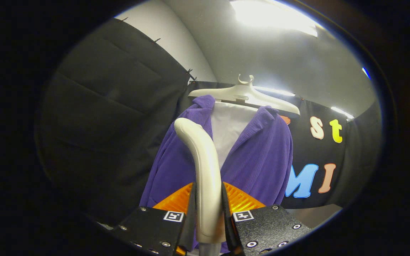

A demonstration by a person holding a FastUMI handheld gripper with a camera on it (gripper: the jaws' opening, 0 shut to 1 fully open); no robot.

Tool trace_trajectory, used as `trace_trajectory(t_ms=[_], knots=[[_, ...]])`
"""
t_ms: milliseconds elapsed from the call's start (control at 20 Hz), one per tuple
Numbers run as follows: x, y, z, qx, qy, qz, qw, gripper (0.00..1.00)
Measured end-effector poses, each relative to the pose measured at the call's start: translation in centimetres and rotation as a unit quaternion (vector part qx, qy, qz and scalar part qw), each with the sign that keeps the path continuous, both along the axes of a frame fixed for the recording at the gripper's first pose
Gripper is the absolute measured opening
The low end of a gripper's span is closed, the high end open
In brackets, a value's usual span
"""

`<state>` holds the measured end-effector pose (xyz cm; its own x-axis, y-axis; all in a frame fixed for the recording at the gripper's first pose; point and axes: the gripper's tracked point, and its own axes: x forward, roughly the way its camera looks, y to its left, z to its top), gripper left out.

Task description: Iron the clothes twice with a garment steamer, once on the left side and once on the right side.

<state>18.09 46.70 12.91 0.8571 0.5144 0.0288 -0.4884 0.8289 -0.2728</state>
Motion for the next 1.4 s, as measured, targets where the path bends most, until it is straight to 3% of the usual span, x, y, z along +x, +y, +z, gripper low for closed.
trace_trajectory(t_ms=[800,1400], knots=[[-2.9,-1.7,-6.3,-0.037,0.033,0.021,0.999,0.36],[-4.4,-2.7,-14.5,-0.068,0.111,0.027,0.991,0.36]])
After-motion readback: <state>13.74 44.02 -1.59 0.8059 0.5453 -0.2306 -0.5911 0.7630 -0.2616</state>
